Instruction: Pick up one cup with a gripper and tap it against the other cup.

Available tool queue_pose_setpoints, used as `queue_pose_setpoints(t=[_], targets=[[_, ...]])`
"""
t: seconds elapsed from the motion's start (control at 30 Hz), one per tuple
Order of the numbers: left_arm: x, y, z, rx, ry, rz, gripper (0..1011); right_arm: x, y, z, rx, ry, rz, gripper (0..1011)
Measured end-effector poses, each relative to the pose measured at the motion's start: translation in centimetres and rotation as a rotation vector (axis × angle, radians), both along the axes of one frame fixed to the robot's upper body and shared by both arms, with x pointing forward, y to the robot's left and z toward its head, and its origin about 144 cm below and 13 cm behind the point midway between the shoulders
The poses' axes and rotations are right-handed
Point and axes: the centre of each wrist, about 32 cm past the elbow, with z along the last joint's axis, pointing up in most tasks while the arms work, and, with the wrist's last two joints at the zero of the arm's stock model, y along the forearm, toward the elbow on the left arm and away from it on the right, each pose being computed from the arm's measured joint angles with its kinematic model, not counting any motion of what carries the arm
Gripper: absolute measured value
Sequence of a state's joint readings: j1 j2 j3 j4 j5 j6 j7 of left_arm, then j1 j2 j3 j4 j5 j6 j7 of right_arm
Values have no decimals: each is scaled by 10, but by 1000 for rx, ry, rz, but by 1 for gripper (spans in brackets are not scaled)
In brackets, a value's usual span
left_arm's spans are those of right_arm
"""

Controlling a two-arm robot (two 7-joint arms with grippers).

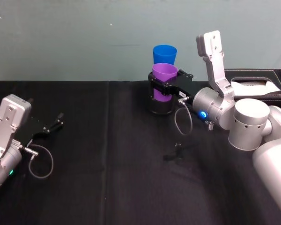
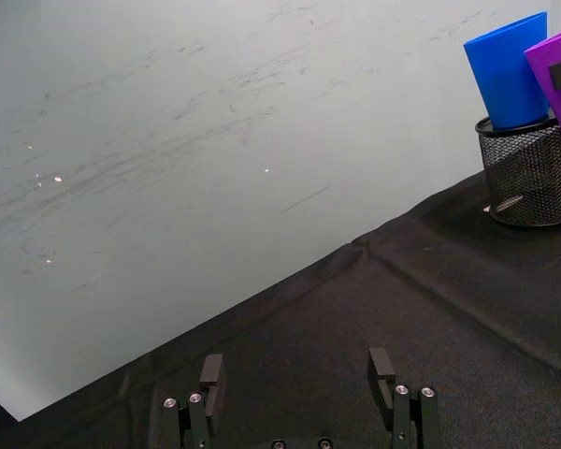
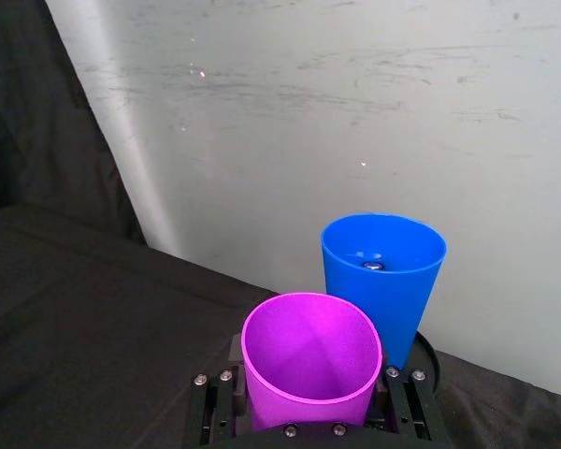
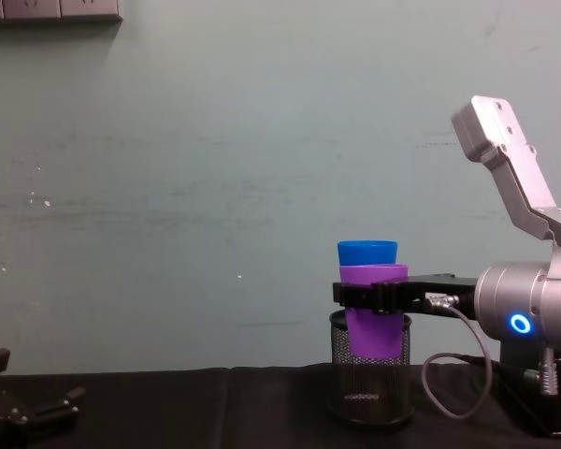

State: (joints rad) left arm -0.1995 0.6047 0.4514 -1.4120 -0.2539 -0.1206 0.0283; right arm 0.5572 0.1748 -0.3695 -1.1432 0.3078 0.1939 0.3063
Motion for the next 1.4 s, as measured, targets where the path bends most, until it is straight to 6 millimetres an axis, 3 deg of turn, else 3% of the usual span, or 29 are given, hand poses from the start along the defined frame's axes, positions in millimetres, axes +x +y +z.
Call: queue_pose_setpoints(t=[0.5,0.67,0.87,1.13,1.4], targets=[[0,0,0,0,0,0,1000,0,0,0,0,-1,0,723],[0,0,0,0,0,0,1000,-13,-4,-5,7,6,15,723],[0,0,0,0,0,0,1000,-44,-9,-17,5,23,45,723],[0,0,0,0,0,0,1000,-84,-13,-43,-18,-16,54,723],[0,0,0,0,0,0,1000,-109,-12,-92,-36,-94,35,723]])
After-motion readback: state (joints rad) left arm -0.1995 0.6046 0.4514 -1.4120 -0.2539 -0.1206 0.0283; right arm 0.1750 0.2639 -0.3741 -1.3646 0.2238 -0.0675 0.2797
